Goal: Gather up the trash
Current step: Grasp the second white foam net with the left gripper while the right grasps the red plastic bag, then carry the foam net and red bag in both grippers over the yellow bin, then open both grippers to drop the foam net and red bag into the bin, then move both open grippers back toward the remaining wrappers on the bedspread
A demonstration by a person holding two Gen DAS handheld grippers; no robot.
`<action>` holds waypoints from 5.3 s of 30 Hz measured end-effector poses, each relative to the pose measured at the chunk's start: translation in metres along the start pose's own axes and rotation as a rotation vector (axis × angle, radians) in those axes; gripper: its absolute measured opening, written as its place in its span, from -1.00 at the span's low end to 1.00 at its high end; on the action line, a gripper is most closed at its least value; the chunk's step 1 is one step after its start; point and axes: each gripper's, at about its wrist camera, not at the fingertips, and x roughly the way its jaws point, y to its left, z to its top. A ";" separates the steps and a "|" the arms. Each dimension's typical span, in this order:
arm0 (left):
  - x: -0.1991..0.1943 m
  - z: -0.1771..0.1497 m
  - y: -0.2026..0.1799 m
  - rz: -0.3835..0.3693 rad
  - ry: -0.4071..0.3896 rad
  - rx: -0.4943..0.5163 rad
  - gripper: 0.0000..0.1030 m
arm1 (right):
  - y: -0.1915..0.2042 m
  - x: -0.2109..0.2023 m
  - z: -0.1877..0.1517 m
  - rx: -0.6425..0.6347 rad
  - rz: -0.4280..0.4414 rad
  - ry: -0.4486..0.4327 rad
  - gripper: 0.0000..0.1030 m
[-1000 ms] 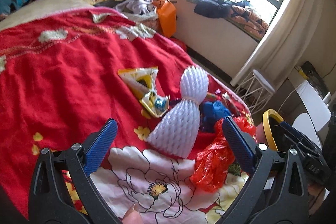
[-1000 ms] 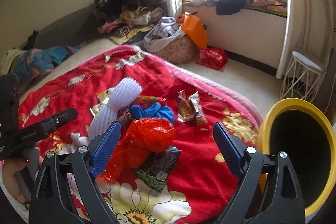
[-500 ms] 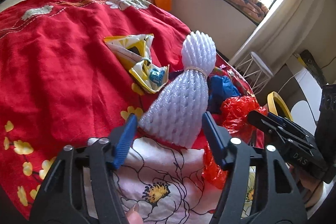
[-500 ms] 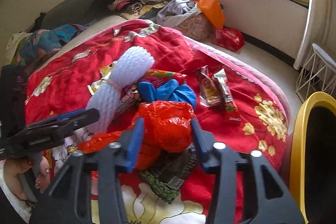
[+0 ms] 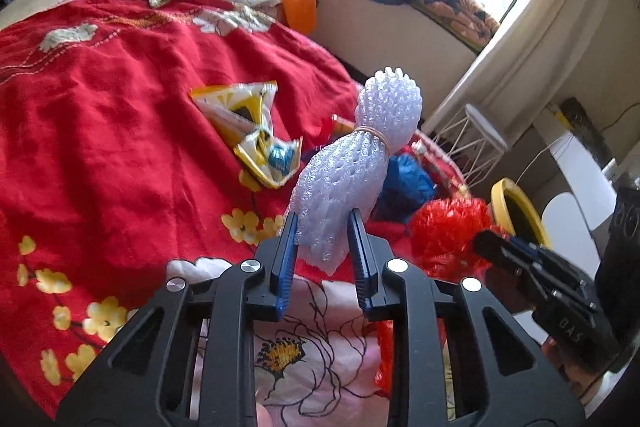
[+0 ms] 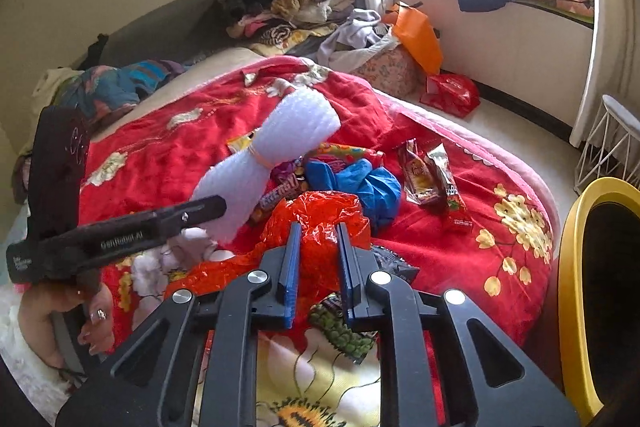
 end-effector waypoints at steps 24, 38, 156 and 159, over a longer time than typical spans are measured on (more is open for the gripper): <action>-0.047 0.025 -0.039 -0.072 -0.129 0.065 -0.67 | -0.010 -0.065 0.021 0.041 -0.041 -0.181 -0.79; -0.051 0.025 -0.065 -0.110 -0.135 0.116 -0.67 | -0.031 -0.095 0.024 0.084 -0.103 -0.256 -0.79; 0.053 -0.033 -0.247 -0.140 0.011 0.375 0.79 | -0.221 -0.180 -0.064 0.505 -0.617 -0.378 0.53; 0.043 -0.029 -0.240 -0.124 -0.012 0.366 0.79 | -0.211 -0.181 -0.058 0.492 -0.593 -0.390 0.55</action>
